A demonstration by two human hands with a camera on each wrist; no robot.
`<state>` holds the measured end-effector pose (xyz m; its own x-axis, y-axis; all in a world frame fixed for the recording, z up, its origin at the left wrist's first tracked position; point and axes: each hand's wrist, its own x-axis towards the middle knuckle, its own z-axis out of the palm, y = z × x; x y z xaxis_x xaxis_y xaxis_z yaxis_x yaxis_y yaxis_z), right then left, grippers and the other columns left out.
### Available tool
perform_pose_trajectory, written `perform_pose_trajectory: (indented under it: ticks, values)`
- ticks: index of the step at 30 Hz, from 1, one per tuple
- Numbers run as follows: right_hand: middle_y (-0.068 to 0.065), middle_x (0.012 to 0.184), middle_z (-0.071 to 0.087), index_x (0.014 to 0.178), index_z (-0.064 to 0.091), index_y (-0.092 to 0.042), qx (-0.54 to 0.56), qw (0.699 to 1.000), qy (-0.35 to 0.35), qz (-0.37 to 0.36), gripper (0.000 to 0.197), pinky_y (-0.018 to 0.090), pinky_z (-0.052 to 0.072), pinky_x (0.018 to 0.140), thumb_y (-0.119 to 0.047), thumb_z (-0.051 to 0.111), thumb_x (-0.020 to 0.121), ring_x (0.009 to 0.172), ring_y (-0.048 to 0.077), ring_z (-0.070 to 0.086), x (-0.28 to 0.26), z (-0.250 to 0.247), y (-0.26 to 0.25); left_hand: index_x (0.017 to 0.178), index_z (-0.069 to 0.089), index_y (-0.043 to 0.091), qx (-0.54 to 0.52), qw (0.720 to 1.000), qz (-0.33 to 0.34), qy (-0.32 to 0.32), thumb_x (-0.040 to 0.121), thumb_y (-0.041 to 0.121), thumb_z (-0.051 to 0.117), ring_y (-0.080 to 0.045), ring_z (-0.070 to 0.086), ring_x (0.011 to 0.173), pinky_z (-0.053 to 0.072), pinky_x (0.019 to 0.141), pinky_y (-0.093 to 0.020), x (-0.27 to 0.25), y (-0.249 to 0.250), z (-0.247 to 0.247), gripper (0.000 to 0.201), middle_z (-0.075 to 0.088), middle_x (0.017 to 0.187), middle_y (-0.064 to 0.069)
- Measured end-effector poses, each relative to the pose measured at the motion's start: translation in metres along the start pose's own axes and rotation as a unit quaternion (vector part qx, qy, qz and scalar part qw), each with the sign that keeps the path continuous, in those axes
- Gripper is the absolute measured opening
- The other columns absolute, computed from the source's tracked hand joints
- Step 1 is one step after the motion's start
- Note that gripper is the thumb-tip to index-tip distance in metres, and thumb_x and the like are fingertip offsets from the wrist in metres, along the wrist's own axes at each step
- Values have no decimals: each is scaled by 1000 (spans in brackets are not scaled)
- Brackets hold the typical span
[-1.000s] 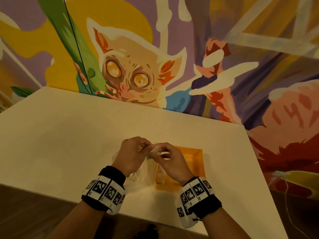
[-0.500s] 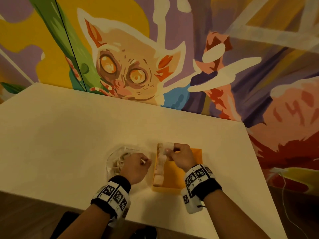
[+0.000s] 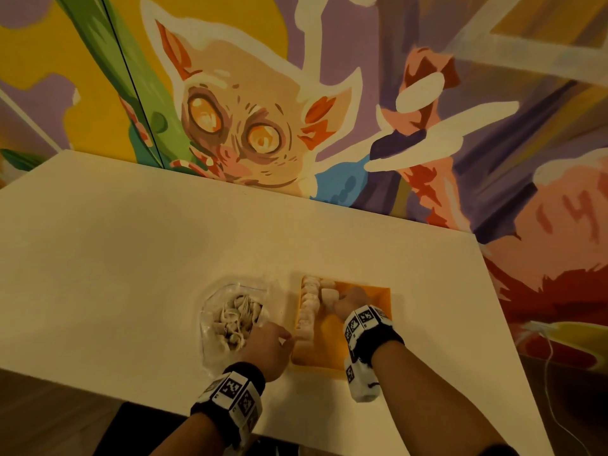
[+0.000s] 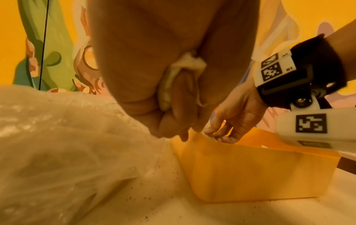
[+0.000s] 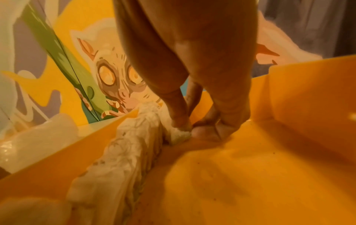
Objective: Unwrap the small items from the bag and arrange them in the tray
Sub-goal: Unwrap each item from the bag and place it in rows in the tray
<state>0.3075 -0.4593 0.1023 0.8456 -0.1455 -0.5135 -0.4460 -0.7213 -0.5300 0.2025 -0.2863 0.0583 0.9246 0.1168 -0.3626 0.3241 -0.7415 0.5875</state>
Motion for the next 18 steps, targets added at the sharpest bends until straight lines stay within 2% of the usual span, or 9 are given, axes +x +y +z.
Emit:
perform_pose_trajectory:
  ticks: [3, 7, 8, 10, 11, 12, 14, 16, 18]
  values:
    - [-1, 60, 49, 58, 49, -21, 27, 999, -14, 8, 38, 25, 32, 48, -42, 64, 85, 54, 16, 45, 3, 3, -4, 111, 72, 26, 3, 1000, 20, -8, 96, 37, 53, -13, 62, 95, 50, 86, -27, 3, -2, 2, 27, 67, 113, 4]
    - [-1, 75, 63, 74, 68, -24, 61, 998, -22, -2, 26, 30, 49, 66, -48, 66, 82, 71, 20, 59, 11, 10, -5, 110, 72, 29, 0, 1000, 22, -12, 95, 37, 53, -16, 60, 102, 50, 92, -33, 5, -6, 5, 25, 66, 116, 5]
    - [-1, 78, 63, 83, 72, -23, 65, 998, -24, -5, 23, 32, 51, 70, -46, 66, 83, 74, 21, 60, 13, 13, -6, 111, 72, 28, -2, 1000, 22, -11, 95, 36, 54, -15, 61, 99, 52, 88, -30, 6, -7, 6, 25, 66, 116, 5]
    - [4, 79, 62, 93, 70, -15, 65, 998, -25, 10, 16, 35, 53, 75, -29, 65, 88, 72, 21, 60, 16, 16, -9, 112, 71, 26, -11, 1000, 14, -11, 95, 36, 55, -10, 63, 87, 50, 70, -18, 9, -10, 8, 25, 67, 115, 3]
    - [7, 76, 62, 85, 68, -11, 63, 998, -12, 27, 11, 34, 52, 74, -21, 65, 88, 68, 21, 60, 16, 16, -10, 112, 70, 25, -11, 1000, 10, -12, 95, 36, 55, -8, 63, 82, 47, 64, -14, 11, -11, 9, 25, 67, 115, 2]
    - [8, 72, 62, 74, 65, -8, 66, 997, 7, 42, 15, 32, 52, 70, -18, 69, 85, 66, 21, 60, 14, 14, -12, 113, 70, 25, -9, 1000, 12, -11, 95, 36, 55, -8, 63, 82, 46, 65, -14, 12, -11, 10, 26, 67, 116, 2]
    - [4, 59, 54, 57, 53, -11, 67, 996, 19, 49, 33, 30, 42, 53, -22, 73, 81, 54, 16, 52, 8, 8, -12, 113, 70, 26, -3, 1000, 14, -8, 95, 37, 55, -10, 63, 88, 49, 72, -19, 13, -11, 10, 26, 67, 117, 3]
    - [2, 52, 45, 53, 48, -12, 71, 996, 15, 50, 38, 28, 32, 46, -21, 73, 81, 47, 15, 40, 4, 3, -11, 113, 71, 26, -1, 1000, 21, -4, 95, 37, 55, -10, 63, 90, 49, 76, -20, 13, -12, 11, 26, 68, 117, 4]
    - [2, 53, 47, 55, 50, -13, 88, 995, 13, 49, 36, 27, 30, 45, -26, 73, 78, 47, 16, 40, 6, 4, -8, 113, 71, 26, -2, 1000, 23, -4, 95, 38, 55, -8, 62, 89, 49, 78, -21, 13, -13, 11, 27, 67, 116, 5]
